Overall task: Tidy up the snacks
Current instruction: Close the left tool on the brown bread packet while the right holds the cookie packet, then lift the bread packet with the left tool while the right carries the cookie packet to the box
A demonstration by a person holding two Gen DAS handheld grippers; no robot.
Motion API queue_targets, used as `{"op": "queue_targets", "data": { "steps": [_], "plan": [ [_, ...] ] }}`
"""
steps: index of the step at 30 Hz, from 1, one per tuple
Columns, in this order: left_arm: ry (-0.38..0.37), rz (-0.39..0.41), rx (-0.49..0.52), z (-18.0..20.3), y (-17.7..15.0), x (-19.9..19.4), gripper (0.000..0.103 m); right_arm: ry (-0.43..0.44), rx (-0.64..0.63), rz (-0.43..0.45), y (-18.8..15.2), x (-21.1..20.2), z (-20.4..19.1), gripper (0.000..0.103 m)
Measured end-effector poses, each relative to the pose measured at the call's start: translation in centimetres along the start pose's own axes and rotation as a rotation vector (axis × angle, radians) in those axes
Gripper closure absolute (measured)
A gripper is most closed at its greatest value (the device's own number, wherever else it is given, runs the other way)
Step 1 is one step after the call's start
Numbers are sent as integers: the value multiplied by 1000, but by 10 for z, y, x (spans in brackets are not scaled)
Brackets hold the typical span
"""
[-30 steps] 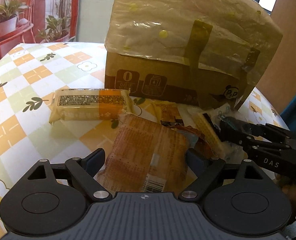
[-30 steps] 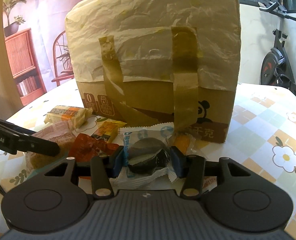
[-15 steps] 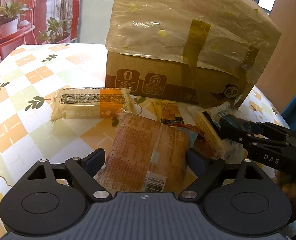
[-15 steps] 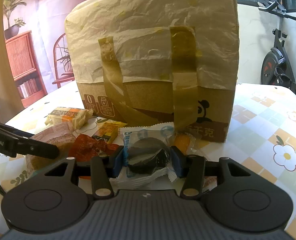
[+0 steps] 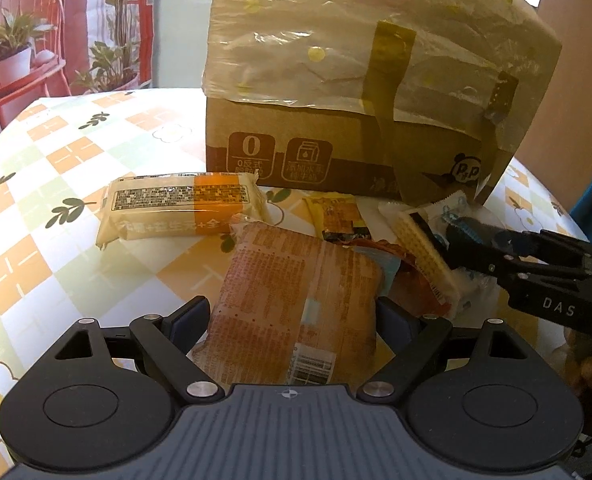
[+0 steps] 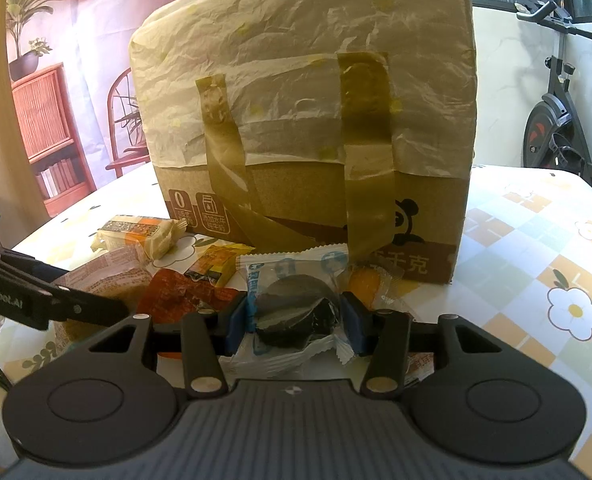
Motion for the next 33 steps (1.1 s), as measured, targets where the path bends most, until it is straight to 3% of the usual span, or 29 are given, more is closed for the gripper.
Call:
{"op": "queue_targets", "data": {
  "steps": [4, 15, 27, 33],
  "plan": [
    [-22, 21, -30, -4, -2, -5, 25, 3, 4, 1, 0, 0, 0, 52],
    [10, 52, -97, -21, 2, -18, 26, 19, 5, 4, -1, -4, 1, 52],
    [28, 163, -143, -38, 26, -52, 26, 67, 4, 2, 4, -19, -5, 52],
    [2, 220, -129, -36, 48, -70, 26, 89, -5, 40, 16, -40, -9, 52]
  ]
}}
Point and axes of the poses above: each gripper's, at about its wrist camera, not at the fingertips, and x roughly the way its jaws point, z to its right, y to its top, the point moved 4 cm from there along x, roughly the way its jaws point, and after that the axes turned 5 degrees about y, right-handed, at the moved point
